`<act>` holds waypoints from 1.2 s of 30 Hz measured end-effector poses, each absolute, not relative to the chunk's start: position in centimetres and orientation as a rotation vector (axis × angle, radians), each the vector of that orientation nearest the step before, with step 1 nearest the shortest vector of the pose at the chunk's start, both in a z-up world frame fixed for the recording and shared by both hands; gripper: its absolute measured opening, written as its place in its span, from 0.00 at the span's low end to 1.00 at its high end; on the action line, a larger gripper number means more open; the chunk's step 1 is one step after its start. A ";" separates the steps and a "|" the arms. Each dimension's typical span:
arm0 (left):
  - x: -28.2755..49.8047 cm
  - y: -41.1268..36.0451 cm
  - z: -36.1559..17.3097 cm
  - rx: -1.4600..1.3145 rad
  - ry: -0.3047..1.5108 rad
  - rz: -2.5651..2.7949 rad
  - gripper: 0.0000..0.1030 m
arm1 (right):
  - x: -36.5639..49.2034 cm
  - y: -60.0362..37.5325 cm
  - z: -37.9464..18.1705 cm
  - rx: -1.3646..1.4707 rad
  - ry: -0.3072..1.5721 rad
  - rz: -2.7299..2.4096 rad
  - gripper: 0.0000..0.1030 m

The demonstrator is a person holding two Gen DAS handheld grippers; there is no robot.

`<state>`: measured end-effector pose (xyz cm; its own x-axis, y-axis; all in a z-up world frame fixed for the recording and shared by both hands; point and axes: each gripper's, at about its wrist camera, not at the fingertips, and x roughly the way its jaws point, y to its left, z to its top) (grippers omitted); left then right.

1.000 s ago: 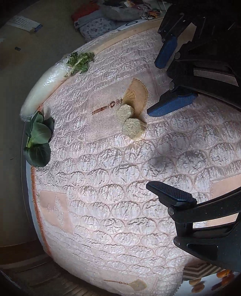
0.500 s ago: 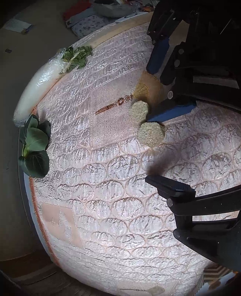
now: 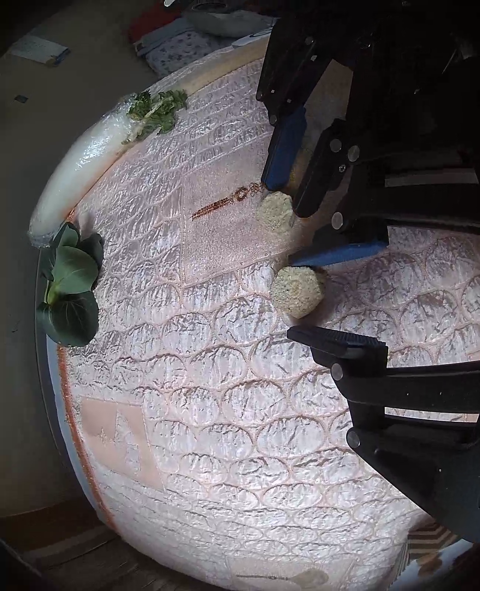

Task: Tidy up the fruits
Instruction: 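Grasp a round cake slice with the left gripper while the right gripper grasps the other, then carry both cake slices into the tray and open both grippers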

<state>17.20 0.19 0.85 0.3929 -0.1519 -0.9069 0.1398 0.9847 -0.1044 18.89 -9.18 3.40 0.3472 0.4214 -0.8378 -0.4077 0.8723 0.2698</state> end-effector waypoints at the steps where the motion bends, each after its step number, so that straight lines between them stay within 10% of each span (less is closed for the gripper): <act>1: 17.2 0.4 0.9 -0.022 1.156 -0.190 0.31 | 19.1 -9.1 3.4 0.015 1.088 0.547 0.25; 36: 12.2 2.1 4.0 -0.040 1.127 -0.208 0.26 | 14.5 -9.9 7.2 0.046 1.024 0.458 0.22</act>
<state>12.23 2.07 4.05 0.4124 -0.1853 -0.8920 0.1453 0.9799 -0.1364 14.51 -9.92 7.16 0.4344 0.3887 -0.8125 -0.3465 0.9048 0.2476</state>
